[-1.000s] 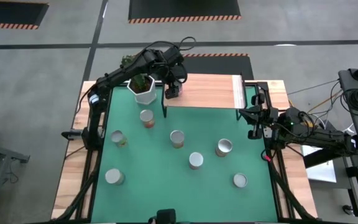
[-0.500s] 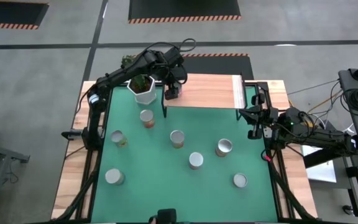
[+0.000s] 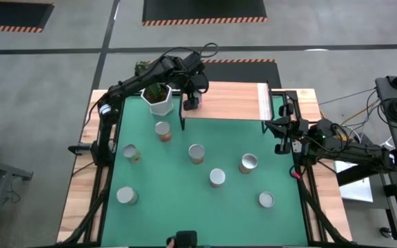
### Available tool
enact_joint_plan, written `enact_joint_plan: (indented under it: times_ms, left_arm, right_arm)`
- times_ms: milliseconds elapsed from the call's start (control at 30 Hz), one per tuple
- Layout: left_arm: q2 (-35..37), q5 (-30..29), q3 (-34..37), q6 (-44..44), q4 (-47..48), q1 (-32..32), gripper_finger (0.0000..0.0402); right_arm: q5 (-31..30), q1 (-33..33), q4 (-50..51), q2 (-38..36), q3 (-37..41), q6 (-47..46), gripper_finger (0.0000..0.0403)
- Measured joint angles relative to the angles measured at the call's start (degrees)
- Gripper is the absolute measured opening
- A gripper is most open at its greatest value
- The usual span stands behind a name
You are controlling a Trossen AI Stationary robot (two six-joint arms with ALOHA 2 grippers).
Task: Pick and place cans onto a shelf
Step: Put the canned chicken soup on the shelf
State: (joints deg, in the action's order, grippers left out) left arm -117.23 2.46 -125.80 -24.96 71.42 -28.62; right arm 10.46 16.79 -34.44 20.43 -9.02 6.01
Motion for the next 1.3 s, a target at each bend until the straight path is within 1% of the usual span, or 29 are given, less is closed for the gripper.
enact_joint_plan:
  times_ms: [400, 533, 733, 900, 1067, 1300]
  left_arm:
    - [0.28, 0.03, -0.22, -1.37, 0.22, 0.11, 0.0323]
    - [0.28, 0.04, -2.52, -1.37, 0.62, 0.12, 0.0323]
    - [0.47, 0.07, -8.96, -0.95, 2.03, 0.13, 0.0322]
    - [2.79, 0.07, -8.68, 0.18, 2.73, 0.83, 0.0311]
    - [2.99, 0.02, -8.58, 2.33, 5.56, 3.25, 0.0309]
    - [3.02, -0.02, -8.44, 5.41, 5.91, 9.67, 0.0308]
  right_arm:
    - [-0.01, -0.01, 0.02, 0.00, 0.01, 0.04, 0.0009]
    - [-0.01, -0.01, 0.02, 0.00, 0.02, 0.04, 0.0009]
    - [-0.02, -0.01, 0.00, 0.00, 0.00, 0.04, 0.0009]
    - [-0.01, 0.00, -0.02, 0.00, 0.00, 0.04, 0.0009]
    - [-0.02, -0.01, -0.02, 0.00, 0.00, 0.10, 0.0009]
    - [-0.02, -0.01, 0.79, 0.00, 0.00, 0.04, 0.0009]
